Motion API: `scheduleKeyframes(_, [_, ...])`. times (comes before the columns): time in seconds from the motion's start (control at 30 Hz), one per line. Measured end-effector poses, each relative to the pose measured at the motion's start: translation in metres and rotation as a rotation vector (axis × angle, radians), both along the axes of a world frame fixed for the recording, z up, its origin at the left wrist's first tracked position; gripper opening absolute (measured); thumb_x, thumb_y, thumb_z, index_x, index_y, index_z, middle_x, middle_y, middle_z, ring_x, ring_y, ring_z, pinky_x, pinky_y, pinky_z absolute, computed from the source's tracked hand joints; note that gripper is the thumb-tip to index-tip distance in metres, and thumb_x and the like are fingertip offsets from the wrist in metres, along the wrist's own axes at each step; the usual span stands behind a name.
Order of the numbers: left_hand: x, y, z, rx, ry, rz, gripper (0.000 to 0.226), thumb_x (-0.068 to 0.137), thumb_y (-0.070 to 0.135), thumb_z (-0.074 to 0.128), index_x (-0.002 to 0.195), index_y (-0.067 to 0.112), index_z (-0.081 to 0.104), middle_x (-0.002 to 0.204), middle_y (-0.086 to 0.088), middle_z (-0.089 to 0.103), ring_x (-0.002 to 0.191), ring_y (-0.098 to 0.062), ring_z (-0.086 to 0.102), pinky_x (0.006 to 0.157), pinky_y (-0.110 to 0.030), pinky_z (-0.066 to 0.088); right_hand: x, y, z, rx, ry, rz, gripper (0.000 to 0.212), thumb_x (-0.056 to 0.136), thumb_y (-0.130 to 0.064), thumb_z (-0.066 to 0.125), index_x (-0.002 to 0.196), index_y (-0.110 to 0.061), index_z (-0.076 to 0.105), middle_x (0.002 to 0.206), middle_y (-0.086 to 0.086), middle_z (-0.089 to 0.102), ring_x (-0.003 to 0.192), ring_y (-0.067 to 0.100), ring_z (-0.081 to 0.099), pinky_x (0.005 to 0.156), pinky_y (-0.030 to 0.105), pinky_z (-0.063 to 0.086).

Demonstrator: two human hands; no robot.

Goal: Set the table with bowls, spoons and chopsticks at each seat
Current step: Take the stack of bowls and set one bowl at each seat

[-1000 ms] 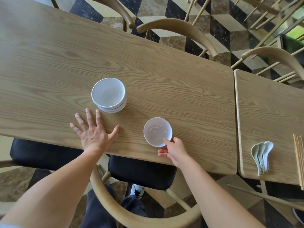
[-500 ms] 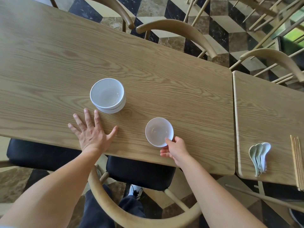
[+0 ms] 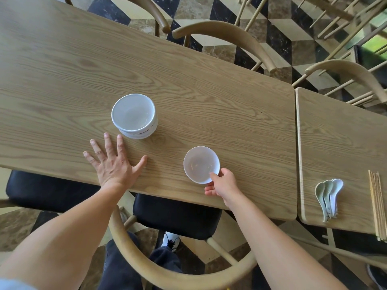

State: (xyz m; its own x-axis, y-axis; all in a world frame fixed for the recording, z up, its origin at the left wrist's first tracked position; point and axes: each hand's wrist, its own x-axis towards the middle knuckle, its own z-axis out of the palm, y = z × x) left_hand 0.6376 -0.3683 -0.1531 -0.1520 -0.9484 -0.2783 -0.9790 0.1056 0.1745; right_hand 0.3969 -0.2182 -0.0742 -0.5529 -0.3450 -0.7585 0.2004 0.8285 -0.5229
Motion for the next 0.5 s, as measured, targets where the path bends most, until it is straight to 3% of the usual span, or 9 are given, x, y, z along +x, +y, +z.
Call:
scheduleKeyframes(0.27, [-0.001, 0.001, -0.001, -0.015, 0.0, 0.015, 0.111, 0.074, 0.092, 0.025, 0.16, 0.024, 0.008, 0.168, -0.008, -0.002, 0.151, -0.041, -0.016, 0.118, -0.064, -0.011, -0.008, 0.004, 0.002, 0.008, 0.019, 0.08, 0.017, 0.099, -0.013, 0.05, 0.113, -0.004, 0.052, 0.088, 0.011, 0.061, 0.061, 0.024, 0.065, 0.064, 0.042, 0.063])
scheduleKeyframes(0.5, [-0.002, 0.0, -0.001, -0.02, -0.012, 0.014, 0.11, 0.074, 0.091, 0.027, 0.159, 0.024, 0.008, 0.168, -0.008, -0.001, 0.151, -0.041, -0.014, 0.118, -0.064, -0.01, -0.012, 0.005, 0.001, -0.008, 0.063, 0.084, 0.031, 0.095, -0.029, 0.058, 0.113, -0.005, 0.053, 0.092, 0.006, 0.059, 0.06, 0.022, 0.063, 0.063, 0.041, 0.062])
